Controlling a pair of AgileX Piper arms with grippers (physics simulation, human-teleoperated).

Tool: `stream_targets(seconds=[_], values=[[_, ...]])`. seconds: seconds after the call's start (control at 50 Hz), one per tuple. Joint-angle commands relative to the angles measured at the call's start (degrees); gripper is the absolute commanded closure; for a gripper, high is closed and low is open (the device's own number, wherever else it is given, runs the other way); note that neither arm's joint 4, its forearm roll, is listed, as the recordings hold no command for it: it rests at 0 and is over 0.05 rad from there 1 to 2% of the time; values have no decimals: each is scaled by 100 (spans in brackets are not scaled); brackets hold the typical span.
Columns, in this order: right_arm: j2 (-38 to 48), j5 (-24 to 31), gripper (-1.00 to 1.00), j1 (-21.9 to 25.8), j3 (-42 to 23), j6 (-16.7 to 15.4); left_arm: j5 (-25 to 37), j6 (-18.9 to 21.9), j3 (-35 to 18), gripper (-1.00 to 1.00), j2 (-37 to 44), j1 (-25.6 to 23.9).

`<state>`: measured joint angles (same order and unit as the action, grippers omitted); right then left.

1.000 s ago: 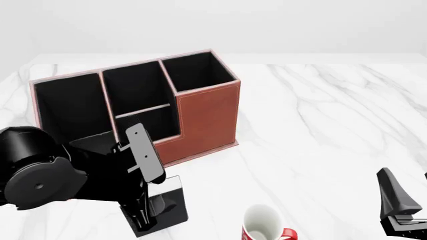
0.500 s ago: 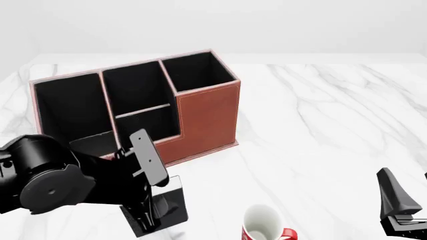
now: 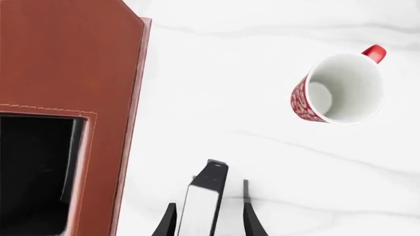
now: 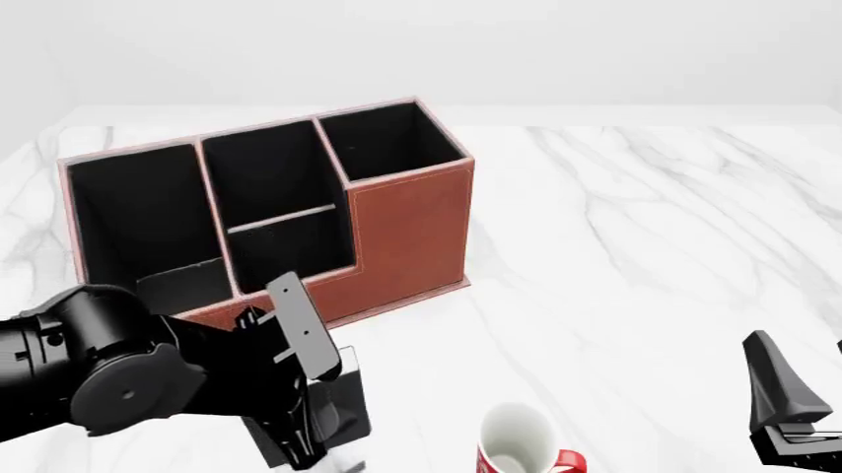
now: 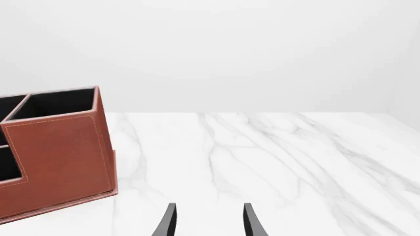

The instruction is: Pick up the book and place it in the front compartment of the caddy.

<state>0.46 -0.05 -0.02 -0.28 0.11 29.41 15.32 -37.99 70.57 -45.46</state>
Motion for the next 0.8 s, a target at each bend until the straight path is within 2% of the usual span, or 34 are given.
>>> stream_targets(seconds=[0.02,0.06,0.08,0.2,0.28,0.38,0.46,0.68,0.8], values=[[-4,-1,-100,1,3,-3,-100,-140,135,-100,121,-18],[-3,-1,-100,0,3,-2,-90,-137,117,-100,110,-25],[-3,-1,-100,0,3,-2,-103,-111,119,100,116,-13],[-5,-1,-100,0,3,-3,-5,-182,155,100,101,-275],[-5,-1,-100,1,3,-2,90,35,-60,100,114,-180],[-3,-1,-100,-1,3,-3,509,405,-537,100,51,-57],[-4,-1,-100,0,3,-3,768,857,-1012,100,-49,110],[-8,-1,-100,1,7,-3,1312,1197,-1773,100,135,131],[-10,1,-100,1,7,-3,1605,1512,-2346,100,323,360]])
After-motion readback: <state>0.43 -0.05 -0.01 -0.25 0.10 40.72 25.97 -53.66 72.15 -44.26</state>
